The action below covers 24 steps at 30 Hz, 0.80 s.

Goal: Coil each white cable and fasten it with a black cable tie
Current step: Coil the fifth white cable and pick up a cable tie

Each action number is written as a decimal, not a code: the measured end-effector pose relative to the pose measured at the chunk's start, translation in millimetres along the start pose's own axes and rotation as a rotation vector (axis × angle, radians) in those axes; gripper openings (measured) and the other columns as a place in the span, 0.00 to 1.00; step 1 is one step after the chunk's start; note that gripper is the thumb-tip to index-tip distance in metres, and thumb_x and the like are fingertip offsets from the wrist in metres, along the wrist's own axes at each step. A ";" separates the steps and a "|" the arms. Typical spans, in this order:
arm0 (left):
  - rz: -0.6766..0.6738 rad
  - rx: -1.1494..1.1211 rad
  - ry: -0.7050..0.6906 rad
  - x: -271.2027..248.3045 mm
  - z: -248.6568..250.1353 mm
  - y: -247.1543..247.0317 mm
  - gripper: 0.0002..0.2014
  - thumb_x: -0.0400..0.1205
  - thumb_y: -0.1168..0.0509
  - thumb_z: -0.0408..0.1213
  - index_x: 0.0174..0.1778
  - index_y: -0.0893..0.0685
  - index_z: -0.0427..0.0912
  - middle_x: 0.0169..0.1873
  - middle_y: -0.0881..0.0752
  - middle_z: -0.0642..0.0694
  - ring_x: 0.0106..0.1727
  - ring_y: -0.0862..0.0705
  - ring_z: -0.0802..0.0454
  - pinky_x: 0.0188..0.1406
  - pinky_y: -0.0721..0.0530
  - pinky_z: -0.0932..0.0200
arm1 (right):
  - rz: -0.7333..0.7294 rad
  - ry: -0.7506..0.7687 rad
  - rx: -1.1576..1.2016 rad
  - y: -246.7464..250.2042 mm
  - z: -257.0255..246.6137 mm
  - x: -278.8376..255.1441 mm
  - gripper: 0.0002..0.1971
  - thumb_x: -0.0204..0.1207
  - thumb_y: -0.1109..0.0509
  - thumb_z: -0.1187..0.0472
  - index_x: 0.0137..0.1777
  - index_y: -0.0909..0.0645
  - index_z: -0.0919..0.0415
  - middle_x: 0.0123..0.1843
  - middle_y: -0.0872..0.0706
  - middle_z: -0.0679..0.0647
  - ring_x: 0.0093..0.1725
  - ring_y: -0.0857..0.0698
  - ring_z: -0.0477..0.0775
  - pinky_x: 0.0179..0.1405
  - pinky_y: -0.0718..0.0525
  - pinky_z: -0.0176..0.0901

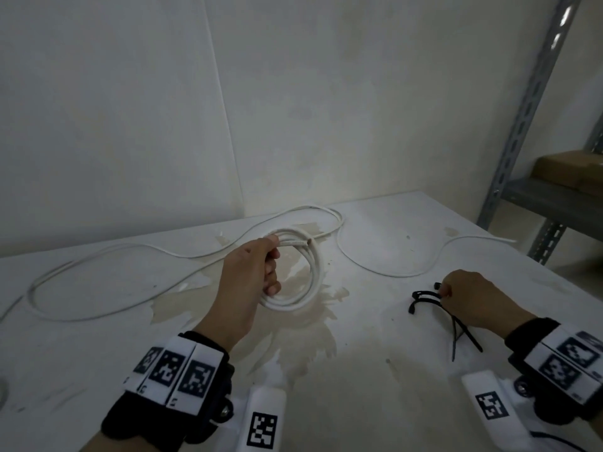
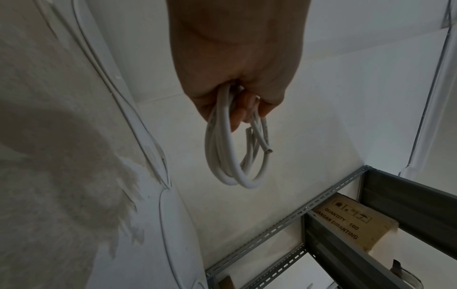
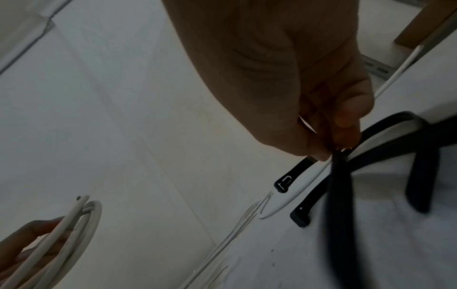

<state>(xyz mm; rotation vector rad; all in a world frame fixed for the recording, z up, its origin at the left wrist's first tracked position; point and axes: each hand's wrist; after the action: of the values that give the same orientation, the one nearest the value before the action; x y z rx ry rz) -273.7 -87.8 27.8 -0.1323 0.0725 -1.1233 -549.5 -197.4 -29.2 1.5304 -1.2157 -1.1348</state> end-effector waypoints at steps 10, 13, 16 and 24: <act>0.039 -0.009 -0.024 4.3 3.8 9.3 0.15 0.82 0.40 0.36 0.28 0.26 0.39 0.13 0.34 0.54 0.14 0.38 0.59 0.13 0.34 0.66 | 0.178 0.364 0.623 22.7 -63.1 -34.7 0.07 0.79 0.35 0.63 0.45 0.21 0.49 0.33 0.17 0.55 0.28 0.18 0.49 0.25 0.21 0.32; 0.077 -0.015 -0.063 4.3 5.0 16.1 0.14 0.82 0.39 0.36 0.29 0.26 0.38 0.14 0.34 0.53 0.14 0.38 0.59 0.14 0.33 0.66 | 0.125 0.466 0.754 24.6 -103.1 -45.4 0.09 0.79 0.36 0.64 0.48 0.20 0.47 0.32 0.16 0.52 0.27 0.17 0.43 0.29 0.22 0.26; 0.132 -0.003 -0.096 4.8 5.1 26.9 0.14 0.81 0.39 0.36 0.29 0.26 0.38 0.13 0.34 0.54 0.15 0.37 0.59 0.15 0.33 0.65 | 0.093 0.560 0.895 22.4 -140.3 -56.4 0.11 0.78 0.34 0.66 0.47 0.19 0.46 0.32 0.16 0.51 0.27 0.17 0.38 0.30 0.21 0.26; 0.274 0.078 -0.242 3.5 1.6 49.7 0.15 0.81 0.38 0.37 0.28 0.26 0.39 0.13 0.32 0.55 0.15 0.33 0.58 0.17 0.31 0.63 | 0.092 0.597 0.905 6.3 -213.0 -69.4 0.12 0.71 0.27 0.67 0.36 0.27 0.51 0.33 0.18 0.51 0.26 0.17 0.44 0.28 0.19 0.31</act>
<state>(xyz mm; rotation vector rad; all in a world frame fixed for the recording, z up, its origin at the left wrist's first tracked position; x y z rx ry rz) -227.6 -69.7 22.3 -0.1826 -0.1649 -0.8287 -351.9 -113.0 34.3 2.2092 -1.4016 0.0361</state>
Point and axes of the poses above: each hand's wrist, its own x-axis towards the middle knuckle, its own y-axis out of the back of the hand, z = x × y
